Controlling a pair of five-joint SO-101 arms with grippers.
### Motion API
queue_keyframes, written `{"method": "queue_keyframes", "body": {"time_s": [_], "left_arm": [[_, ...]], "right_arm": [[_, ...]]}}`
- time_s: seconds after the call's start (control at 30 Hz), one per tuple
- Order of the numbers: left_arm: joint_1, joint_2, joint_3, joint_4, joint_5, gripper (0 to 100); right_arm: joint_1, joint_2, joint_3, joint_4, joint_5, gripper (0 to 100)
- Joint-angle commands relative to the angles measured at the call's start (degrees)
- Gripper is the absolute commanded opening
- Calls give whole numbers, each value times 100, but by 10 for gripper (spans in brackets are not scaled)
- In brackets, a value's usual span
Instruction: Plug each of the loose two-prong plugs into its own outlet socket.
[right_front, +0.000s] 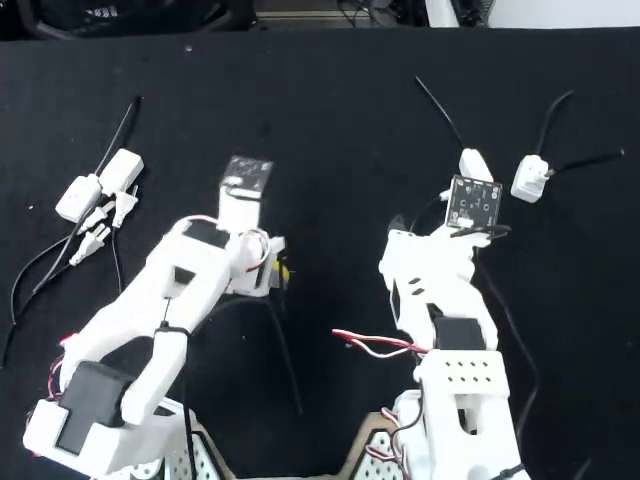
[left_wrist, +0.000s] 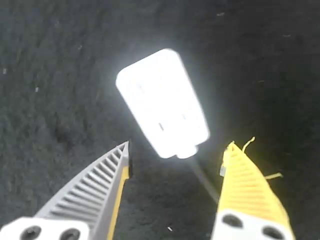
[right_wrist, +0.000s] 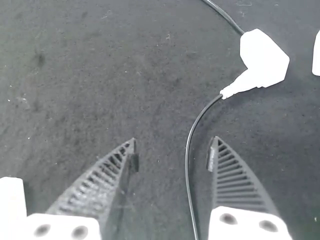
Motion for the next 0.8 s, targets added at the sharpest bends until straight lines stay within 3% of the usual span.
{"method": "queue_keyframes", "body": {"time_s": [0.0, 0.17, 0.53, 0.67, 0.77], "left_arm": [[-365, -88, 92, -158, -9, 296], [-804, -149, 110, 229, -659, 296], [-1903, -79, -1771, 1758, -2382, 296], [-1947, -79, -1956, 2092, -2321, 296], [-1701, -79, -1771, 2084, -1697, 296]], "right_arm": [[-97, -119, -215, -132, 70, 219], [-97, -119, -215, -132, 70, 219], [-97, -119, -215, -132, 70, 219], [-97, -119, -215, -132, 70, 219], [-97, -119, -215, -132, 70, 219]]}}
